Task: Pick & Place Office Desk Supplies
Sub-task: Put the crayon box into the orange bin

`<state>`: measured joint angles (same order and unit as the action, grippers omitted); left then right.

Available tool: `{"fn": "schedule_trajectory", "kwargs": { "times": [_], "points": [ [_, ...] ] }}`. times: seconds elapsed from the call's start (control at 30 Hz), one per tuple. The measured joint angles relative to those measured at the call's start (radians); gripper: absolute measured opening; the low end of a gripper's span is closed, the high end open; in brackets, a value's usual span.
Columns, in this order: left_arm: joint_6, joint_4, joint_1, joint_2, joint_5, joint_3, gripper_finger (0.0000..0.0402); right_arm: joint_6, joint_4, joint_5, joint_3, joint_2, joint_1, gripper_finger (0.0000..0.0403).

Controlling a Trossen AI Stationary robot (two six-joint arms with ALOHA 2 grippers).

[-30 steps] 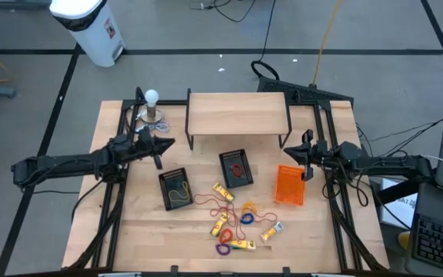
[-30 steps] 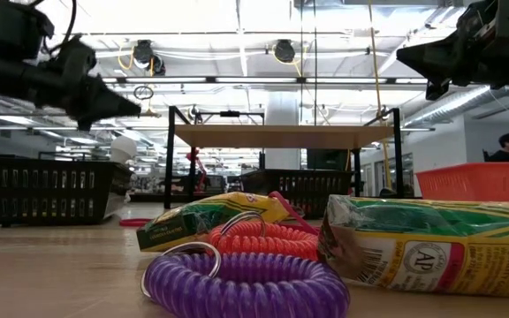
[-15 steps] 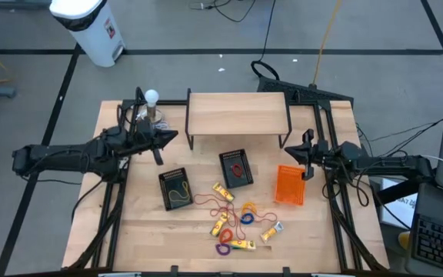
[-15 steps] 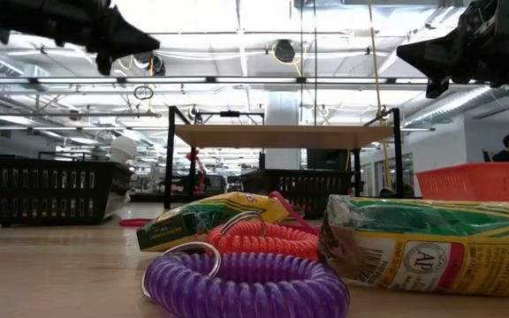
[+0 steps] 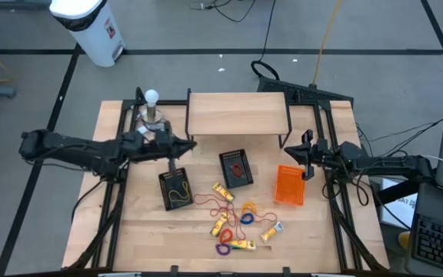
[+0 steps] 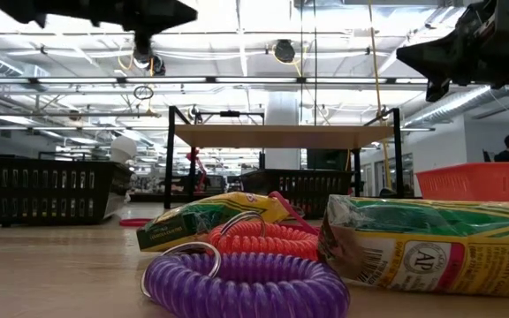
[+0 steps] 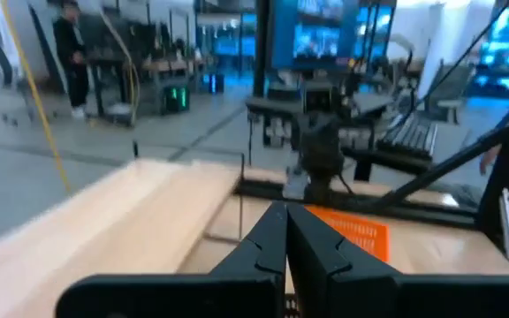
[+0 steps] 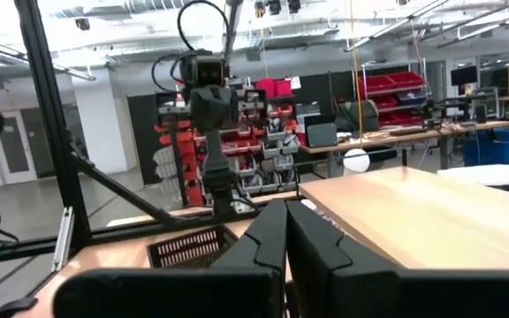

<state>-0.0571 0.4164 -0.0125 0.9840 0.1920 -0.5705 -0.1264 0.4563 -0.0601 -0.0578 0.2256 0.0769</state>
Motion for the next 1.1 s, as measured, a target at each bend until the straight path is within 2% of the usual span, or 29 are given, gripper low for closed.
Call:
{"fn": "schedule_trajectory", "kwargs": {
  "times": [0.17,0.27,0.47,0.6,0.73,0.83,1.03,1.1],
  "points": [
    [-0.067,-0.132,-0.061,0.171,-0.077,-0.122,0.0003,-0.009,0.055,0.002,0.0,0.0,0.0,0.0],
    [-0.13,-0.24,-0.126,0.265,-0.082,-0.192,0.0009,0.005,0.054,0.003,0.0,0.0,0.0,0.0],
    [-0.331,-0.492,-0.283,0.417,0.043,-0.335,0.0003,0.005,0.056,0.004,0.0,0.0,0.0,0.0],
    [-0.425,-0.577,-0.35,0.501,0.124,-0.423,0.0018,0.0,0.063,0.006,0.0,0.0,0.0,0.0],
    [-0.357,-0.7,-0.37,0.583,0.184,-0.512,0.0039,-0.001,0.063,0.01,0.0,0.0,0.0,0.0],
    [-0.318,-0.813,-0.332,0.636,0.191,-0.586,0.0059,-0.02,0.054,0.011,0.0,0.0,0.0,0.0],
    [-0.091,-0.92,-0.223,0.739,-0.069,-0.662,0.0107,-0.045,0.051,0.012,0.0,0.0,0.0,0.0],
    [-0.008,-0.917,-0.203,0.754,-0.111,-0.666,0.0123,-0.045,0.075,0.012,0.0,0.0,0.0,0.0]
  ]
}}
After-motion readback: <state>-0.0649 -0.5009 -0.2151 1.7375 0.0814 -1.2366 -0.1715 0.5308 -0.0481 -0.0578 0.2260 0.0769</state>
